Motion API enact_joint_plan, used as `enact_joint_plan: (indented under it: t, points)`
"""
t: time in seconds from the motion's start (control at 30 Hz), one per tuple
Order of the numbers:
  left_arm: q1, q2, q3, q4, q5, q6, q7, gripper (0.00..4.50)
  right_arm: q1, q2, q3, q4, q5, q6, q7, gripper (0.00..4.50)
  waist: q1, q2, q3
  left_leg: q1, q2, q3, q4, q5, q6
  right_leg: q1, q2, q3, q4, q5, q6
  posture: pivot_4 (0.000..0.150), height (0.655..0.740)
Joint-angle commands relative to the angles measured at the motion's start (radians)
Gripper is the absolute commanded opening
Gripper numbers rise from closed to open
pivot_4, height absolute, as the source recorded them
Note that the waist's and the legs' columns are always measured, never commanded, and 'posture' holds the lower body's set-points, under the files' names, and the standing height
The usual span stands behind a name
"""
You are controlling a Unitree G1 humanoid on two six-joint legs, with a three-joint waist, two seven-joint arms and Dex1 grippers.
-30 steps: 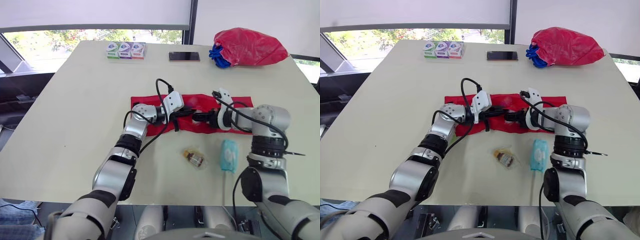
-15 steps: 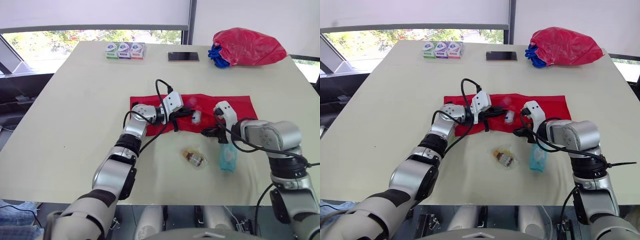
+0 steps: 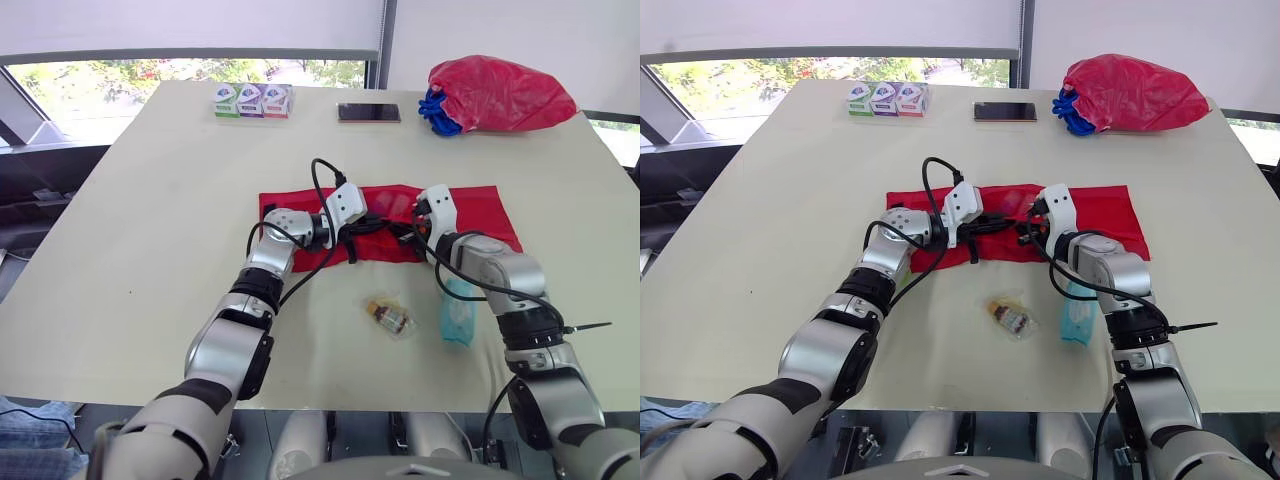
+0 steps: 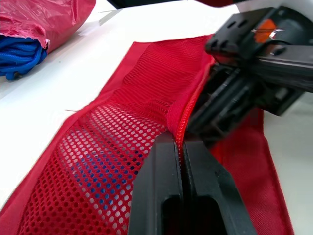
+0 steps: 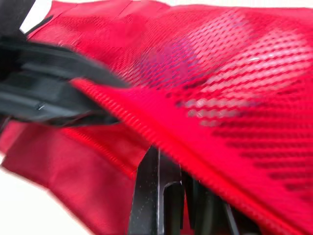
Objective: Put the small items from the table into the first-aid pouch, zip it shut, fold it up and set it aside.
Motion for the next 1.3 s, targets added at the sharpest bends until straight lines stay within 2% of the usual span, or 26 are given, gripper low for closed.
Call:
enact_joint_plan:
  t: [0.03,0.2,0.33,0.37,0.43,0.5,0.67,0.83,1.0,1.1,1.23,1.3]
  points:
    - [-0.02,0.006,0.007,-0.009,-0.016,-0.014,-0.003,0.0,0.054,-0.074,0.015,-0.129,0.027,-0.072,0.133,0.12,0.002,0.0,0.0,0.0,0.0,-0.001,0.0,0.0,0.0,0.0,0.0,-0.001,-0.001,0.0,0.0,0.15,0.74]
    - [-0.02,0.012,0.009,-0.001,-0.015,-0.017,0.001,0.0,0.162,-0.218,-0.016,-0.281,0.062,-0.156,0.296,0.12,0.003,0.0,0.0,-0.001,0.0,0.0,0.0,0.0,0.0,0.0,0.0,-0.001,-0.003,0.0,0.0,0.15,0.74]
    - [-0.016,0.016,0.009,0.005,-0.016,-0.021,0.001,0.0,0.252,-0.352,-0.161,-0.348,0.162,-0.258,0.463,0.12,0.004,0.0,0.0,0.0,0.0,-0.001,0.0,0.0,0.0,0.002,0.0,-0.001,-0.003,0.0,0.0,0.15,0.74]
    - [-0.015,0.017,0.01,0.006,-0.016,-0.023,0.001,0.0,0.272,-0.383,-0.194,-0.362,0.198,-0.253,0.503,0.33,0.004,0.0,0.0,0.0,0.0,-0.001,0.0,0.0,0.0,0.002,0.0,-0.001,-0.003,0.0,0.0,0.15,0.74]
    - [-0.012,0.02,0.011,0.008,-0.016,-0.026,-0.001,0.0,0.329,-0.469,-0.262,-0.39,0.272,-0.245,0.614,1.0,0.007,0.0,0.0,0.0,0.0,-0.001,0.0,0.0,0.0,0.002,0.0,-0.001,-0.003,0.0,0.0,0.15,0.74]
    - [-0.01,0.024,0.011,0.013,-0.017,-0.029,-0.002,0.0,0.385,-0.56,-0.307,-0.411,0.315,-0.248,0.724,1.94,0.007,0.0,0.0,0.0,0.0,-0.001,0.0,0.0,0.001,0.003,0.0,-0.001,-0.003,0.0,0.0,0.15,0.74]
    - [-0.008,0.038,0.012,0.029,-0.016,-0.039,-0.01,0.0,0.483,-0.72,-0.397,-0.505,0.445,-0.161,0.852,4.48,0.003,-0.001,0.0,0.001,0.002,-0.001,0.0,0.0,0.001,0.003,0.0,0.0,-0.003,0.0,0.0,0.15,0.74]
    - [-0.007,0.06,0.014,0.035,-0.013,-0.046,-0.023,0.0,0.518,-0.782,-0.491,-0.508,0.475,-0.185,0.905,4.48,0.005,-0.001,0.001,0.002,0.003,0.0,0.001,0.0,0.0,0.003,0.001,0.0,-0.002,0.0,0.0,0.15,0.74]
    - [-0.006,0.076,0.013,0.037,-0.015,-0.049,-0.03,0.0,0.493,-0.817,-0.528,-0.44,0.423,-0.268,0.941,4.48,0.006,-0.001,0.001,0.002,0.003,0.001,0.002,0.0,0.001,0.003,0.0,0.001,-0.003,0.0,0.0,0.15,0.74]
    - [-0.005,0.077,0.01,0.039,-0.013,-0.051,-0.032,0.0,0.476,-0.801,-0.48,-0.446,0.383,-0.316,0.915,4.48,0.007,-0.001,0.001,0.002,0.003,0.001,0.001,0.0,0.001,0.003,0.0,0.0,-0.002,0.0,0.0,0.15,0.74]
    - [-0.007,0.073,0.008,0.04,-0.011,-0.052,-0.032,0.0,0.521,-0.736,-0.357,-0.599,0.34,-0.293,0.784,4.48,0.009,-0.001,0.001,0.001,0.003,0.001,0.001,0.0,0.0,0.003,0.0,0.001,-0.002,0.0,0.0,0.15,0.74]
    - [-0.007,0.073,0.008,0.039,-0.01,-0.051,-0.032,0.0,0.549,-0.704,-0.272,-0.673,0.265,-0.303,0.702,4.48,0.011,-0.001,0.001,0.001,0.003,0.0,0.001,0.0,0.0,0.003,0.0,0.0,-0.002,0.0,0.0,0.15,0.74]
